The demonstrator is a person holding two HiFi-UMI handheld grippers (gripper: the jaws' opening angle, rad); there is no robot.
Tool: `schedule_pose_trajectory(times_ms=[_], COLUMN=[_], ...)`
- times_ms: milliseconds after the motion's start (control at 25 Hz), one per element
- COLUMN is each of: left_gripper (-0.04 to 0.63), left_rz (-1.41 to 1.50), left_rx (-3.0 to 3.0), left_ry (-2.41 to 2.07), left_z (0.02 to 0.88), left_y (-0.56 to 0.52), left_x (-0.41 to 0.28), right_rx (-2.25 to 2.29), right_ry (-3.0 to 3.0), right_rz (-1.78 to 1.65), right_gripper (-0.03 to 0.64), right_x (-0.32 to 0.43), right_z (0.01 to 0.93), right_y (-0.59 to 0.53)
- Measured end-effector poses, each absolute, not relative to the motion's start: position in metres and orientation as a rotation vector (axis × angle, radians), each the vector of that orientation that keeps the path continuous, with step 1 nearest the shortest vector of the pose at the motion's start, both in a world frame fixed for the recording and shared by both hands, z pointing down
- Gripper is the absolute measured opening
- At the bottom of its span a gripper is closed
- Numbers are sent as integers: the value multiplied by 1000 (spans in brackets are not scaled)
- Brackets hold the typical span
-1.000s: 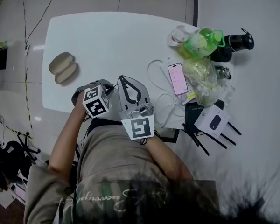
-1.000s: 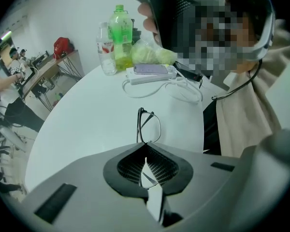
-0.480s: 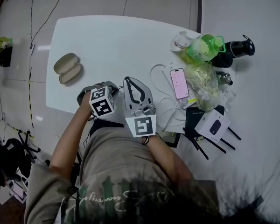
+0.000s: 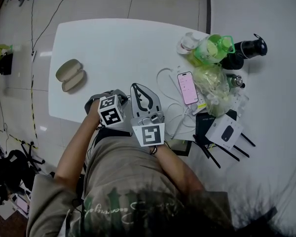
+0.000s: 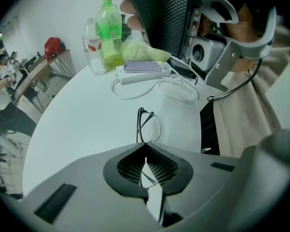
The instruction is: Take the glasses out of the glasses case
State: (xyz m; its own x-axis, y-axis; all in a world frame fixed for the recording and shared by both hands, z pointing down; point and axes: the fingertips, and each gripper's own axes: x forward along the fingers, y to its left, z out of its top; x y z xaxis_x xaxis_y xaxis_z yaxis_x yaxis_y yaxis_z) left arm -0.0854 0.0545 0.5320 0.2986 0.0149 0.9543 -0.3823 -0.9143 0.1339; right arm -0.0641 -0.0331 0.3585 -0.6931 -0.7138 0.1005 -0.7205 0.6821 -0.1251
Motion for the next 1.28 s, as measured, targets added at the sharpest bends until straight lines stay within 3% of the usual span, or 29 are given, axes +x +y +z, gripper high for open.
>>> schedule_pose_trajectory(times_ms=[1280], left_gripper=[17], left_rz=[1657], left_rx=[2254], left_ry=[-230], left_z=[546], left_y=[75], left_x=[-64], right_rx=[1239], right_ry=[-2784], right_rz=[257], right_gripper=[12], right_x=[-42], right_z=[369], right_y=[-10])
